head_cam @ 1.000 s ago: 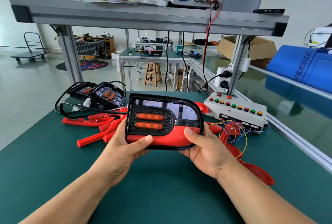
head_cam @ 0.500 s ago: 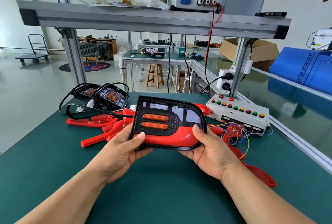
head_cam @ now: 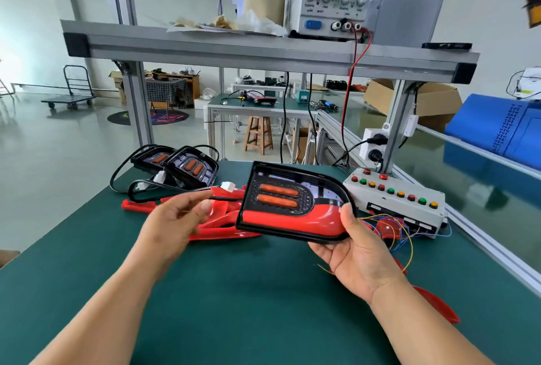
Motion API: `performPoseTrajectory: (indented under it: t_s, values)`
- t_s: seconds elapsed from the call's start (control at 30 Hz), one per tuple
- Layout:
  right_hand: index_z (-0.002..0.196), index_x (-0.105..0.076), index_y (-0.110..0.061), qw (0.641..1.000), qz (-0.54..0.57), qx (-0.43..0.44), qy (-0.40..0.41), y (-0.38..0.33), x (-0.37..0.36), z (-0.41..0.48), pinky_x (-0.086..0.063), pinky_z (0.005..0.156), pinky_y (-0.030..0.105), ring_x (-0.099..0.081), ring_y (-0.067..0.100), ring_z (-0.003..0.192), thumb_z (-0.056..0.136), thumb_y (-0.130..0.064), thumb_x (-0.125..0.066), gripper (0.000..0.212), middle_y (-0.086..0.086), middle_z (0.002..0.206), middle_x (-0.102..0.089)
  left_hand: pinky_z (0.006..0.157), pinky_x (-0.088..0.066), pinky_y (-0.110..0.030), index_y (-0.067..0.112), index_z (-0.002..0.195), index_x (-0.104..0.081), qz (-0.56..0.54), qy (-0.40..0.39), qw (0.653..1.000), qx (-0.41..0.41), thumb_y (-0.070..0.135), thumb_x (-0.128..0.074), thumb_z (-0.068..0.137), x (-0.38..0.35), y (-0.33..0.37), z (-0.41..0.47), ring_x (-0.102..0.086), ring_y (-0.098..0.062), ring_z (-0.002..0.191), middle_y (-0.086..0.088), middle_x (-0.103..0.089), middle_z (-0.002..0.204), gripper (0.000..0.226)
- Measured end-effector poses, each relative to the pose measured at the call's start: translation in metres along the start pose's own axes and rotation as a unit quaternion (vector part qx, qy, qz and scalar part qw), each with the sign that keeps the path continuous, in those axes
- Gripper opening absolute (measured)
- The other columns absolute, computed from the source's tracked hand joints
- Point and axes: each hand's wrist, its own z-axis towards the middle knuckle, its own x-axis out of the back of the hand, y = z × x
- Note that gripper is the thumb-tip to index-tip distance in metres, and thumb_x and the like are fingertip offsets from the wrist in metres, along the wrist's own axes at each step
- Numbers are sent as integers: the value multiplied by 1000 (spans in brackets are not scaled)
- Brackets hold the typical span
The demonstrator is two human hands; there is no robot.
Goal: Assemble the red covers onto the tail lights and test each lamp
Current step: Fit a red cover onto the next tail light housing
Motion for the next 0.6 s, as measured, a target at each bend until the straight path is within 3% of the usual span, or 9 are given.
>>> performPoseTrajectory:
  t_s: [0.07, 0.23, 0.4, 0.53, 0.6]
  values:
    - [111, -64, -10, 1000, 8, 2, 14, -1, 1, 2, -60, 63, 34, -73, 23, 81, 78, -44, -60, 48, 13, 98, -74, 70, -42, -14, 41, 91, -63, 164, 40, 984, -65, 18, -72, 85, 3, -10, 5, -61, -10, 82, 12, -68, 84, 25]
    - [111, -63, -11, 998, 47, 8, 43, 1, 0, 5, -61, 65, 34, -74, 20, 82, 79, -48, -57, 50, 11, 97, -75, 93, -36, -36, 33, 105, -34, 371, -37, 924, -80, 30, -67, 86, -10, -31, 6, -49, -17, 111, 13, -54, 114, 39]
    - [120, -59, -10, 993, 87, 28, 73, -3, 1, 4, -61, 68, 34, -73, 21, 90, 82, -46, -56, 53, 11, 106, -73, 102, -33, -37, 41, 134, -44, 478, -77, 871, -84, 38, -63, 89, -12, -32, 9, -38, -15, 124, 16, -45, 129, 50]
    - [128, -55, -8, 992, 85, 30, 86, -2, 0, 3, -62, 71, 36, -73, 21, 94, 81, -45, -56, 59, 12, 112, -72, 101, -29, -31, 40, 129, -55, 517, -80, 847, -98, 46, -55, 93, -14, -28, 6, -35, -11, 119, 18, -39, 120, 36]
    - [131, -53, -8, 993, 79, 29, 86, -2, 0, 3, -62, 71, 36, -73, 21, 94, 82, -45, -56, 62, 12, 114, -71, 102, -30, -29, 40, 131, -54, 501, -87, 853, -119, 45, -52, 94, -12, -24, 5, -38, -11, 118, 18, -41, 117, 37]
